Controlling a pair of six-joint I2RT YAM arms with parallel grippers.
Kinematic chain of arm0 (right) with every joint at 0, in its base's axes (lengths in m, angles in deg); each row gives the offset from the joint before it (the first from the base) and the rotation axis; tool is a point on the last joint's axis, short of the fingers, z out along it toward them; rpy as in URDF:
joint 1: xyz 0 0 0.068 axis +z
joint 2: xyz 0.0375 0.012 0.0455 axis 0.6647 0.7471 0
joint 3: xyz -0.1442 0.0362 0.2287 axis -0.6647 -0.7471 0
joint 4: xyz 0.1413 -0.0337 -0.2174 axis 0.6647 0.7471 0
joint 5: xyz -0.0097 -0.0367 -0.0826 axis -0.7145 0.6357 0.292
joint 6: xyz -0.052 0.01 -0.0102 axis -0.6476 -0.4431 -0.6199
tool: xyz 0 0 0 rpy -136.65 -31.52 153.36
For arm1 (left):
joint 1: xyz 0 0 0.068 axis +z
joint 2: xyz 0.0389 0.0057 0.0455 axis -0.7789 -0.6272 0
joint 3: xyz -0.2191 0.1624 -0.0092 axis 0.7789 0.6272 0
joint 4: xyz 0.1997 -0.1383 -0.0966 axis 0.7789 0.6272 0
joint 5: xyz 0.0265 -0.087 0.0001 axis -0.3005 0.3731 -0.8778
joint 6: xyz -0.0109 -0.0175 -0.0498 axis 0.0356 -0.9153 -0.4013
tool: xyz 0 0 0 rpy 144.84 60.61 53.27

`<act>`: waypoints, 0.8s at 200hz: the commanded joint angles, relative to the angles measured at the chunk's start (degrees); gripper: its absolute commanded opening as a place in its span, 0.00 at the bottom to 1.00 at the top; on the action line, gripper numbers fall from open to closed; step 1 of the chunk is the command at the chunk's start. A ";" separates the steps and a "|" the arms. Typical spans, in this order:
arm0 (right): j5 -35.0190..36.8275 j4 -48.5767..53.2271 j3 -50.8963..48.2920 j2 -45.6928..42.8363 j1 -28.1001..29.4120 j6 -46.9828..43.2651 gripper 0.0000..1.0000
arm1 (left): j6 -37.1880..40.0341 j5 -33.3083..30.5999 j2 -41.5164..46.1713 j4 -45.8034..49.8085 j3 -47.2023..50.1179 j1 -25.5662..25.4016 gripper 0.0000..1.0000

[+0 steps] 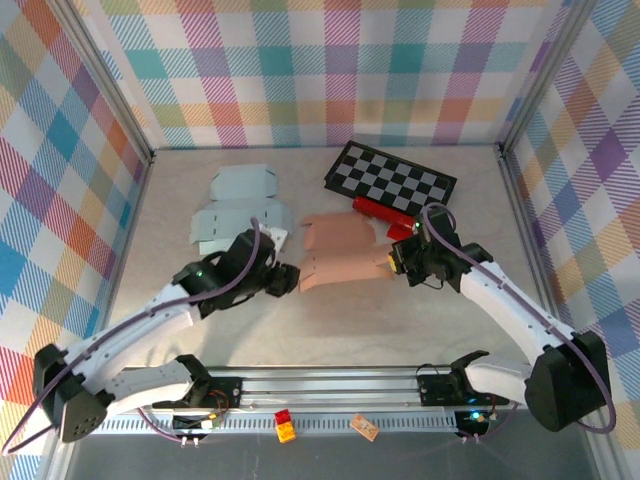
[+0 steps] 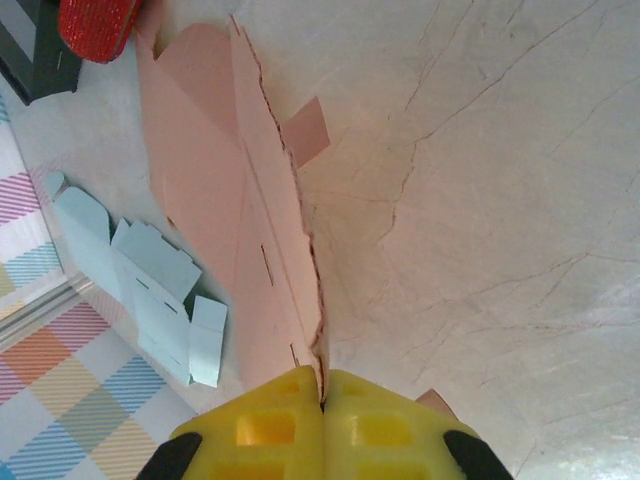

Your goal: Fold the paper box

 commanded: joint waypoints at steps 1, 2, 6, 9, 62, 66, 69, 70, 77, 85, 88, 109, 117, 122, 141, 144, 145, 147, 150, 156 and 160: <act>-1.68 8.33 4.82 1.87 -0.78 1.70 0.00 | 11.83 0.40 5.62 -6.14 6.00 -0.80 0.55; -1.75 8.46 5.02 1.97 -0.81 1.69 0.00 | 11.99 0.49 5.81 -6.35 6.18 -0.80 0.55; -1.94 8.70 5.58 2.38 -0.91 1.62 0.00 | 12.64 0.89 6.49 -7.24 6.97 -0.90 0.55; -2.11 8.88 6.03 2.67 -0.98 1.60 0.00 | 13.00 1.25 6.84 -7.82 7.44 -0.97 0.55; -4.15 11.73 10.96 6.08 -2.11 1.45 0.00 | 19.33 -6.82 3.67 -14.06 9.35 -7.88 0.57; -4.26 11.88 11.16 6.23 -2.22 1.36 0.00 | 19.71 -7.26 3.37 -14.55 9.29 -8.11 0.58; -4.35 11.97 11.46 6.34 -2.32 1.27 0.00 | 20.01 -7.55 3.07 -14.87 9.13 -8.30 0.58; -4.40 12.03 11.55 6.40 -2.37 1.22 0.00 | 20.12 -7.66 3.00 -15.02 9.11 -8.37 0.58; -4.69 12.46 12.03 6.73 -2.55 0.95 0.00 | 21.11 -8.38 2.40 -15.58 8.69 -8.93 0.58; -5.13 12.89 12.52 7.13 -2.75 0.73 0.00 | 22.59 -9.24 1.58 -15.65 8.20 -9.90 0.59; -5.29 12.97 12.67 7.28 -2.81 0.64 0.00 | 23.24 -9.58 1.19 -15.63 7.99 -10.27 0.59; -5.93 13.09 13.30 7.77 -3.11 0.37 0.00 | 27.18 -12.93 -2.73 -15.63 6.23 -12.36 0.59; -6.16 12.99 13.39 7.92 -3.25 0.37 0.00 | 28.37 -13.66 -3.96 -17.18 5.80 -12.69 0.59; -6.26 12.98 13.51 8.03 -3.29 0.37 0.00 | 28.89 -14.33 -4.59 -17.92 5.67 -12.83 0.59; -7.04 13.33 14.12 8.46 -3.70 -0.04 0.00 | 29.94 -19.95 -6.20 -20.38 5.33 -12.93 0.60; -7.08 13.51 14.21 8.54 -3.66 -0.13 0.00 | 30.32 -20.47 -6.53 -20.70 5.25 -12.93 0.60; -7.13 13.55 14.28 8.60 -3.65 -0.14 0.00 | 30.47 -20.62 -6.59 -20.79 5.23 -12.93 0.60; -7.18 13.65 14.45 8.62 -3.71 -0.29 0.00 | 30.64 -20.83 -6.74 -20.98 5.16 -12.97 0.60; -7.33 13.82 14.63 8.71 -3.74 -0.47 0.00 | 30.87 -21.13 -6.94 -21.26 5.04 -12.93 0.60; -7.49 14.15 14.86 8.95 -3.87 -0.80 0.00 | 31.13 -21.54 -7.37 -21.50 4.62 -12.96 0.60; -7.58 14.35 15.01 9.08 -3.90 -0.98 0.00 | 31.28 -21.45 -7.70 -21.59 4.31 -12.94 0.60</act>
